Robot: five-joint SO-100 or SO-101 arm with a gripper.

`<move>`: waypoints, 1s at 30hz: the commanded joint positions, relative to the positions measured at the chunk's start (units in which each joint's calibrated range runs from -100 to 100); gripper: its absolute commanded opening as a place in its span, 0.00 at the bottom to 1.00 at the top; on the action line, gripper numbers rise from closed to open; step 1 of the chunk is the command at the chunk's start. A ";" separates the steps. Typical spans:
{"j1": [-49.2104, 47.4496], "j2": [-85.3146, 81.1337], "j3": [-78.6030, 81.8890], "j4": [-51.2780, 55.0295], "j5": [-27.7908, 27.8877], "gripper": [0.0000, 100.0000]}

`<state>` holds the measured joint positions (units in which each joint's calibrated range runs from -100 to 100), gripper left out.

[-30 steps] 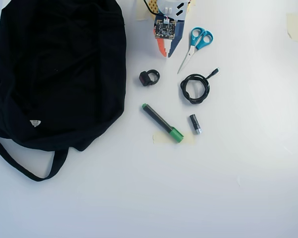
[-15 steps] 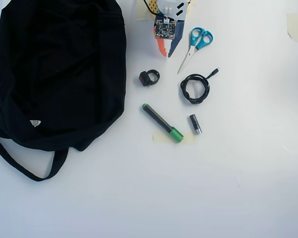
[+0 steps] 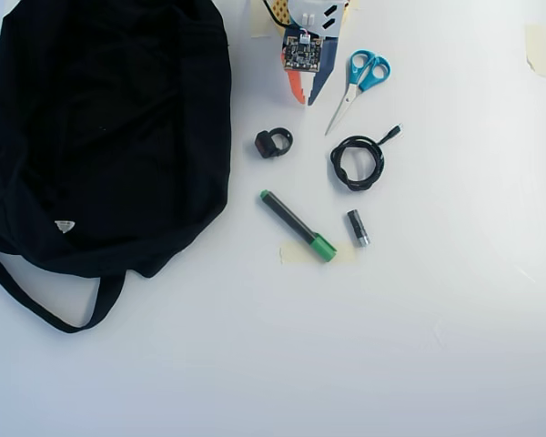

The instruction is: Put the bike light into the black bag

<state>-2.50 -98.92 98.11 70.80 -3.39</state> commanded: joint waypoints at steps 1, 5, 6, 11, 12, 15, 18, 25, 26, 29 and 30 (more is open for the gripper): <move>-0.27 -0.75 1.17 2.15 0.20 0.02; -0.27 -0.75 1.17 2.15 0.20 0.02; -0.27 -0.75 1.17 2.15 0.20 0.02; -0.27 -0.75 1.17 2.15 0.20 0.02; -0.27 -0.75 1.17 2.15 0.20 0.02; -0.27 -0.75 1.17 2.15 0.20 0.02; 0.33 -0.75 1.17 2.15 0.20 0.02; -0.34 -0.66 1.17 1.38 0.30 0.02; -0.34 -0.66 0.90 1.29 0.30 0.02; -1.32 0.00 -2.52 -1.12 0.30 0.02; -1.99 1.00 -4.58 -2.59 0.30 0.02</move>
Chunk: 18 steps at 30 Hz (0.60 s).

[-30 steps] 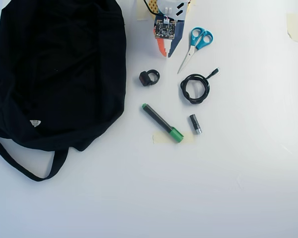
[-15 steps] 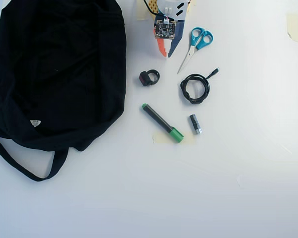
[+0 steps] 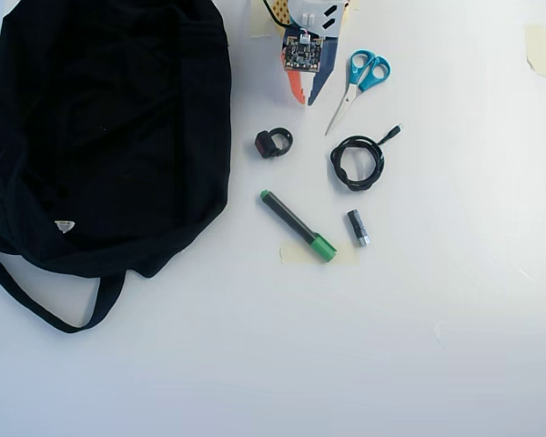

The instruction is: Put the bike light into the black bag

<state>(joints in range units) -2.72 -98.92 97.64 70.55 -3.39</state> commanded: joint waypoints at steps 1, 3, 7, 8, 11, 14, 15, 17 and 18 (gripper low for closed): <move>-2.22 2.57 -6.81 -3.96 0.30 0.02; -2.97 6.97 -12.74 -7.75 0.30 0.02; -3.71 17.59 -24.15 -15.59 0.30 0.02; -3.71 20.33 -26.57 -17.32 0.25 0.02; -3.79 28.88 -33.58 -24.12 -0.22 0.02; -3.71 37.68 -39.15 -32.82 -0.22 0.02; -3.79 40.50 -41.13 -35.49 -0.22 0.02; -3.86 45.97 -44.99 -39.97 -0.17 0.02; -3.64 48.63 -46.88 -41.86 -0.12 0.02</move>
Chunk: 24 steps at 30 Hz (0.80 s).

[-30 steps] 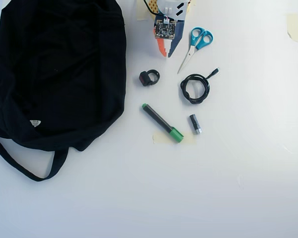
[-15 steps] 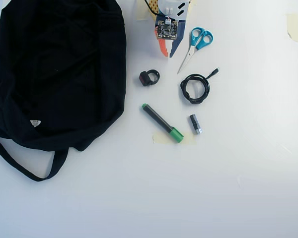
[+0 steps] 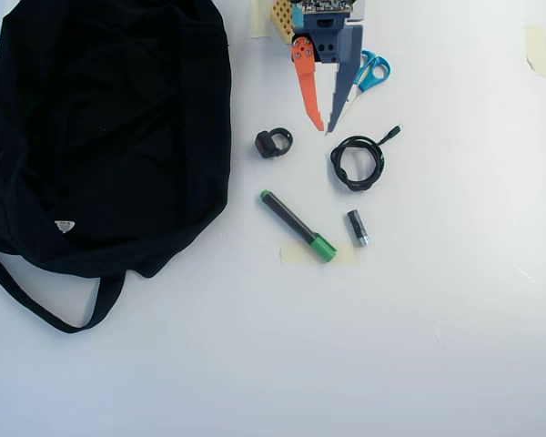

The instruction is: Put the bike light into the black bag

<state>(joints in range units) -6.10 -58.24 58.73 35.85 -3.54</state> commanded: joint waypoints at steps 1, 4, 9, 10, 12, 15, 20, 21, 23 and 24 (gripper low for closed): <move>-0.11 10.36 -10.03 -8.98 0.03 0.02; 0.11 17.33 -16.14 -13.03 0.24 0.02; 0.19 28.53 -28.45 -15.18 0.45 0.02; 0.19 30.77 -31.14 -15.18 0.45 0.02; 0.26 35.17 -36.71 -15.18 0.45 0.02; 0.79 41.31 -44.44 -15.35 0.50 0.02; 1.54 49.61 -54.59 -16.04 0.50 0.02; 1.54 51.02 -55.85 -17.33 0.50 0.02; 1.54 53.59 -57.11 -20.69 0.55 0.02; 1.61 54.59 -57.20 -22.42 1.02 0.02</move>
<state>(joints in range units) -4.92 -5.27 5.66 17.73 -3.35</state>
